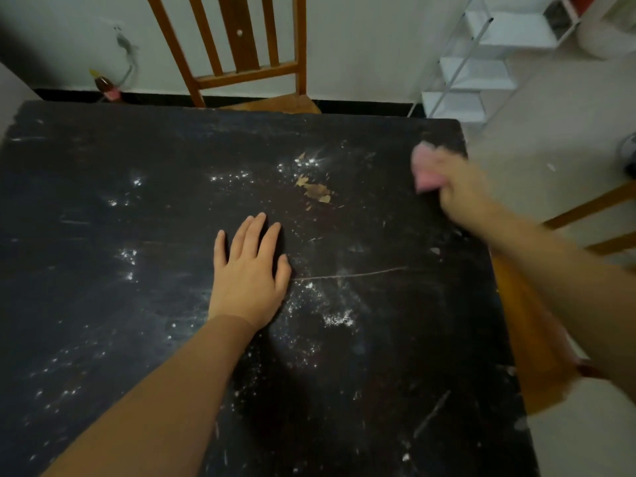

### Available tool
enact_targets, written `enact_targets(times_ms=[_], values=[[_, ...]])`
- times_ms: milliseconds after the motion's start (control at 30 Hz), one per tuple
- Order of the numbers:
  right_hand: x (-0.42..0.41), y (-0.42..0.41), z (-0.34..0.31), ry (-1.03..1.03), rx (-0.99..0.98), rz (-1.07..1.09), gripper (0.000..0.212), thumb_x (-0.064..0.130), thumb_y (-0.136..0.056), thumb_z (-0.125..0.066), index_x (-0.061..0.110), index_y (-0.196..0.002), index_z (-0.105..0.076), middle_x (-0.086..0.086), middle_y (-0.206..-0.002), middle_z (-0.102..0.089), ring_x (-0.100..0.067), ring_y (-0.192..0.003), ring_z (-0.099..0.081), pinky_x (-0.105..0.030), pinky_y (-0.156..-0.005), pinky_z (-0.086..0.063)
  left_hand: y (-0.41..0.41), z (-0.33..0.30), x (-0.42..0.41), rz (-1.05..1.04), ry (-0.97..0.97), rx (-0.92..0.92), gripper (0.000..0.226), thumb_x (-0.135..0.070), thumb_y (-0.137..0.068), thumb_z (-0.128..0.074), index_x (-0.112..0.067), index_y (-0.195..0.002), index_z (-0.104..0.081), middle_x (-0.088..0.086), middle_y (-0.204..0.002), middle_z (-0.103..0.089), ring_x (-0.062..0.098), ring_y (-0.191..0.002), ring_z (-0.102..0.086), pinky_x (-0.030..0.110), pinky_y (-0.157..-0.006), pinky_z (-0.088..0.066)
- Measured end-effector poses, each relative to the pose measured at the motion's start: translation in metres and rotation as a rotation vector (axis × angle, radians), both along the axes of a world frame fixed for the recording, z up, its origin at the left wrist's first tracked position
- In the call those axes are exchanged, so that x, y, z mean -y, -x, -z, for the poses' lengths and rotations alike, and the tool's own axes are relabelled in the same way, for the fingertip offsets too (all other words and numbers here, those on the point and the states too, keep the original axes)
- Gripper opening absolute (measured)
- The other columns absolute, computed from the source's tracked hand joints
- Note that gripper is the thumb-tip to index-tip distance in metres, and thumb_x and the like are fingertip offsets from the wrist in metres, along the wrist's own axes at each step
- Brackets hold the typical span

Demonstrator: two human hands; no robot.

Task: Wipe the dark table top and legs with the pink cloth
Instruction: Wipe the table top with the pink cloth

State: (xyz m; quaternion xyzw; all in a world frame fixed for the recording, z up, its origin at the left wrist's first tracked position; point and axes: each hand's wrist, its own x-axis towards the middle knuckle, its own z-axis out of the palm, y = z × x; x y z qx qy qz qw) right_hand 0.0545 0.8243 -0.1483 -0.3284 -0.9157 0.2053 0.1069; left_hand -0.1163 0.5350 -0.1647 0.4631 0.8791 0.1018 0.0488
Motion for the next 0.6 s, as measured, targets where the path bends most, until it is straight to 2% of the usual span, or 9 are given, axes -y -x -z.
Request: enact_targets(times_ms=[67, 133, 200, 267, 367, 400, 467, 533, 600], values=[[0.073, -0.025, -0.006, -0.001, 0.036, -0.137, 0.045, -0.016, -0.080, -0.050, 0.002, -0.119, -0.062, -0.017, -0.133, -0.053, -0.032, -0.125, -0.046, -0.045, -0.111, -0.031, 0.000, 0.000, 0.000, 0.002, -0.002, 0.000, 0.062, -0.043, -0.088, -0.014, -0.016, -0.140, -0.034, 0.005, -0.151, -0.026, 0.019, -0.141, -0.016, 0.046, -0.115, -0.002], [0.135, -0.044, -0.015, 0.042, 0.146, -0.382, 0.054, -0.007, -0.085, -0.046, 0.017, -0.133, -0.052, -0.002, -0.151, -0.033, -0.016, -0.141, -0.022, -0.037, -0.119, -0.013, -0.001, -0.001, 0.000, 0.005, 0.001, 0.004, 0.062, -0.043, -0.089, -0.015, -0.015, -0.140, -0.035, 0.006, -0.151, -0.027, 0.019, -0.141, -0.017, 0.047, -0.115, -0.003], [0.153, -0.045, -0.025, 0.201, 0.200, -0.514, 0.057, 0.000, -0.092, -0.042, 0.020, -0.144, -0.029, 0.008, -0.154, -0.012, -0.001, -0.142, -0.004, -0.026, -0.119, 0.001, -0.001, -0.001, 0.000, -0.002, 0.004, 0.005, 0.062, -0.043, -0.089, -0.015, -0.015, -0.140, -0.034, 0.006, -0.151, -0.027, 0.019, -0.141, -0.016, 0.047, -0.115, -0.003], [0.124, -0.024, -0.036, 0.362, 0.064, -0.426, 0.044, 0.001, -0.092, -0.046, 0.003, -0.136, -0.043, -0.013, -0.148, -0.037, 0.009, -0.131, -0.028, -0.010, -0.112, -0.015, -0.001, -0.001, 0.000, -0.003, 0.002, 0.004, 0.062, -0.043, -0.089, -0.014, -0.016, -0.140, -0.035, 0.006, -0.151, -0.027, 0.019, -0.141, -0.017, 0.047, -0.115, -0.003], [0.035, 0.007, -0.034, 0.068, -0.102, 0.019, 0.041, -0.008, -0.090, -0.046, 0.001, -0.130, -0.052, -0.018, -0.136, -0.049, -0.003, -0.122, -0.042, -0.001, -0.102, -0.023, -0.001, 0.000, -0.001, -0.003, -0.001, -0.013, 0.060, -0.043, -0.089, -0.016, -0.016, -0.139, -0.035, 0.005, -0.151, -0.028, 0.019, -0.140, -0.018, 0.046, -0.115, -0.003], [0.011, 0.017, -0.028, 0.017, -0.060, 0.069, 0.043, -0.004, -0.092, -0.046, 0.004, -0.134, -0.049, -0.018, -0.139, -0.046, -0.015, -0.127, -0.041, -0.004, -0.105, -0.022, -0.001, 0.000, 0.000, -0.004, -0.001, -0.016, 0.060, -0.043, -0.089, -0.016, -0.016, -0.139, -0.035, 0.005, -0.151, -0.028, 0.019, -0.140, -0.018, 0.046, -0.115, -0.003], [-0.002, 0.036, -0.006, -0.107, 0.098, 0.088, 0.048, 0.018, -0.096, -0.047, 0.015, -0.143, -0.039, -0.016, -0.150, -0.033, -0.033, -0.136, -0.031, -0.027, -0.115, -0.016, 0.000, 0.000, 0.000, -0.001, 0.001, -0.017, 0.060, -0.043, -0.089, -0.016, -0.017, -0.140, -0.035, 0.005, -0.151, -0.027, 0.019, -0.140, -0.017, 0.046, -0.115, -0.003], [0.021, 0.042, 0.008, -0.216, 0.227, 0.029, 0.053, 0.044, -0.095, -0.039, 0.026, -0.145, -0.035, -0.010, -0.155, -0.025, -0.038, -0.139, -0.025, -0.053, -0.114, -0.017, 0.000, 0.000, -0.001, 0.005, 0.008, -0.011, 0.061, -0.043, -0.089, -0.015, -0.017, -0.140, -0.034, 0.005, -0.151, -0.026, 0.018, -0.141, -0.016, 0.045, -0.115, -0.002], [0.068, 0.034, 0.014, -0.244, 0.146, -0.122, 0.051, 0.045, -0.094, -0.033, 0.025, -0.139, -0.046, -0.012, -0.150, -0.035, -0.039, -0.133, -0.035, -0.058, -0.107, -0.030, 0.000, -0.001, -0.001, 0.002, 0.002, 0.000, 0.062, -0.043, -0.088, -0.014, -0.016, -0.140, -0.034, 0.005, -0.151, -0.026, 0.019, -0.141, -0.016, 0.046, -0.115, -0.002]])
